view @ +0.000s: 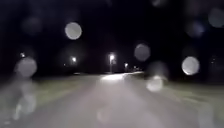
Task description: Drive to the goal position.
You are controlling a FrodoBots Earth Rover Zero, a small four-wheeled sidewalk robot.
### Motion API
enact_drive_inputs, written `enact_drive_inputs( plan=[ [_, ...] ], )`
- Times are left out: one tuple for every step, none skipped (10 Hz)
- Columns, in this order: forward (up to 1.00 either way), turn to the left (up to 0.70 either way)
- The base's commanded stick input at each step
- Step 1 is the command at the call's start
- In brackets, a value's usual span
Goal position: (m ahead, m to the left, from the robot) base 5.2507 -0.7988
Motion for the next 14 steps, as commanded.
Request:
enact_drive_inputs(
  plan=[
    [1.0, 0.04],
    [1.0, 0.04],
    [1.0, 0.03],
    [1.0, 0.03],
    [1.0, 0.03],
    [1.0, 0.03],
    [1.0, 0.05],
    [1.0, 0.06],
    [1.0, 0.08],
    [1.0, 0.09],
    [1.0, 0.09],
    [1.0, 0.06],
    [1.0, 0.04],
    [1.0, 0.02]
  ],
)
